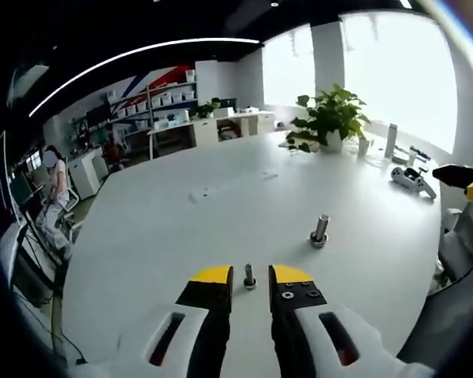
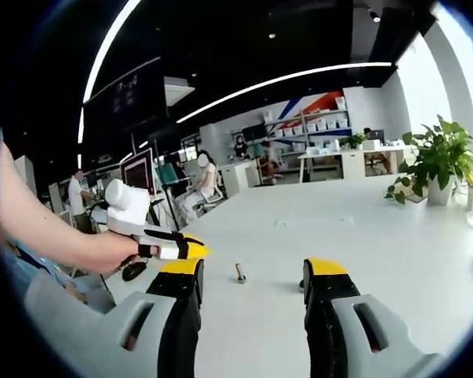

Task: Place the washer onto the threaded stud by aligning its center hole with the stud, sliding it down to the base, and recovering from edge contact or off-axis alignment until the washer reaches the visible bottom stop.

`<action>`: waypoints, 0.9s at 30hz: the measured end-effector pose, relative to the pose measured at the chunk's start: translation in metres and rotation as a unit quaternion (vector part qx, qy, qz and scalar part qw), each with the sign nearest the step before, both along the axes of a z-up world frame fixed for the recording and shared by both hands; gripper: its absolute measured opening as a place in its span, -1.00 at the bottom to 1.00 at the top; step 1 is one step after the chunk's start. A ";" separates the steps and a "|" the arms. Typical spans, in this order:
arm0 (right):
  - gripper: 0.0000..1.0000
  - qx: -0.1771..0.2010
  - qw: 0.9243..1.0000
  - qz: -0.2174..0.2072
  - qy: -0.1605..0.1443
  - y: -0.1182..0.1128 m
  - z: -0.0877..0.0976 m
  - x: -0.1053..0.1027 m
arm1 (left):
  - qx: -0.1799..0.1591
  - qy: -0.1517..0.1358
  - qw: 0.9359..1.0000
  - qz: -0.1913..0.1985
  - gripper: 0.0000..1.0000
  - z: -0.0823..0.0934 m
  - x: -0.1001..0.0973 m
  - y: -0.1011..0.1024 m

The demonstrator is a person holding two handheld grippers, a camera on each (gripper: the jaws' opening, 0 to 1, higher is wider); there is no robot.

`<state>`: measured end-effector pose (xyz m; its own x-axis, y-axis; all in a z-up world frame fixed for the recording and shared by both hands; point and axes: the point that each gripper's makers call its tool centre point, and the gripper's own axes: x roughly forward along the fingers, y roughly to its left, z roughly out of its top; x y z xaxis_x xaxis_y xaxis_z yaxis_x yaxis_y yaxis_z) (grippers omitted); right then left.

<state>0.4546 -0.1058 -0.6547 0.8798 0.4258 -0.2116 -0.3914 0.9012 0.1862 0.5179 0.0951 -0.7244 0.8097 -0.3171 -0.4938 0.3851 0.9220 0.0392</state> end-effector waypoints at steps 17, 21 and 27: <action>0.08 -0.042 0.998 0.011 -0.037 0.006 0.010 -0.005 | -0.056 -0.089 0.994 0.024 -0.67 0.043 -0.053 0.025; 0.10 -0.041 0.998 0.002 -0.038 0.003 0.013 -0.006 | -0.066 -0.101 0.992 0.029 -0.65 0.057 -0.071 0.033; 0.10 -0.067 0.997 -0.019 -0.035 -0.009 0.012 -0.008 | -0.063 -0.130 0.989 0.014 -0.64 0.080 -0.090 0.041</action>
<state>0.4468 -0.1143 -0.6424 0.9093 0.3643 -0.2013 -0.3646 0.9304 0.0369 0.4275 0.1358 -0.6448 0.9135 -0.3386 -0.2256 0.3514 0.9360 0.0183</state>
